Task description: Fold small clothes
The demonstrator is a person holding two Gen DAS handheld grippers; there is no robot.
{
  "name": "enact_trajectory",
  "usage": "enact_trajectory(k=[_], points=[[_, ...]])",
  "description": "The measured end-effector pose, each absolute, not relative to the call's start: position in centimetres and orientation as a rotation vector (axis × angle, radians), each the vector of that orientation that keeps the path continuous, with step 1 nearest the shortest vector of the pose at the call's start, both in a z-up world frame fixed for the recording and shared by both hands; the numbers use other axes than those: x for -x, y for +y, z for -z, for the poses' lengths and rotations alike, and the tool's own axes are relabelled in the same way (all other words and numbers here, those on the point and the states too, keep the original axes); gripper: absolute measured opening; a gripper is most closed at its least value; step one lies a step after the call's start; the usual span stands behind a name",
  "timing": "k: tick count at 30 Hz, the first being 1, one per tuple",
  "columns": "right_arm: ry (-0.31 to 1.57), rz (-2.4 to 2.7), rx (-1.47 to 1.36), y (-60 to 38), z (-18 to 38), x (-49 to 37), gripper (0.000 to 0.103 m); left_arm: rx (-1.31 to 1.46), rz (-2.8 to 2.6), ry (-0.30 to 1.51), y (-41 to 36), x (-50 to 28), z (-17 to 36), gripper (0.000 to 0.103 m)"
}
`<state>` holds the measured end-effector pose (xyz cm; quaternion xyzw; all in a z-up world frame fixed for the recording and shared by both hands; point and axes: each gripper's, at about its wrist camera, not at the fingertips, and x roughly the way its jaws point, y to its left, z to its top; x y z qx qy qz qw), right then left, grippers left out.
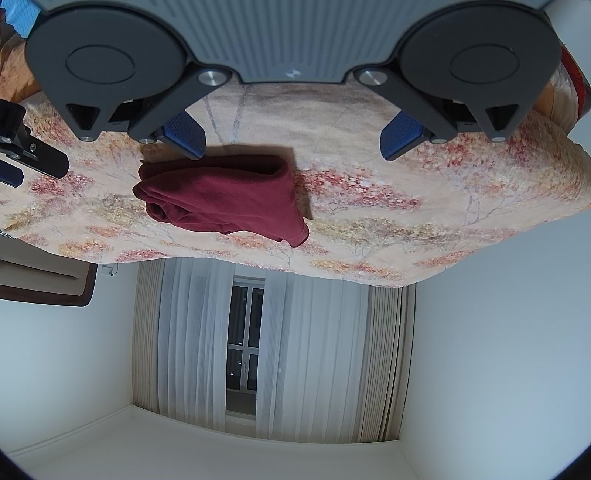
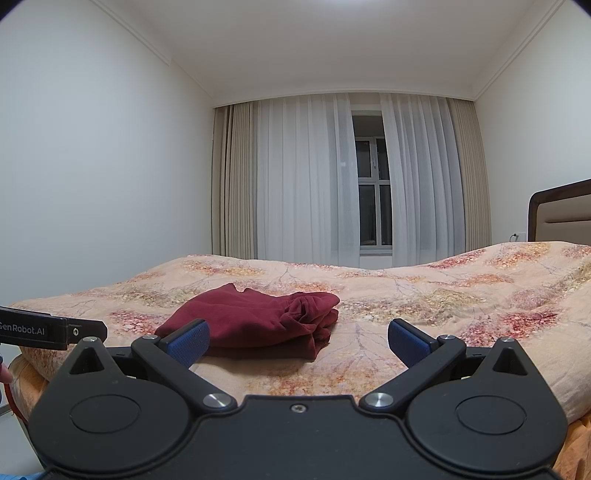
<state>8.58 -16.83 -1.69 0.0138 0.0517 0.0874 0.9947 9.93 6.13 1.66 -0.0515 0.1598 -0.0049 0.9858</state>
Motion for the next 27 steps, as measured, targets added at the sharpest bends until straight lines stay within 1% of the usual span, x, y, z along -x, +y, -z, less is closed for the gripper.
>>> enact_trajectory(k=[17, 27], points=[[0.105, -0.176, -0.028, -16.81, 1.70, -8.59, 0.102, 0.099, 0.020, 0.330, 6.04, -9.90, -1.61, 0.103], [0.108, -0.178, -0.028, -16.66, 1.82, -8.56, 0.102, 0.060, -0.062, 0.315, 5.37, -9.73, -1.93, 0.103]])
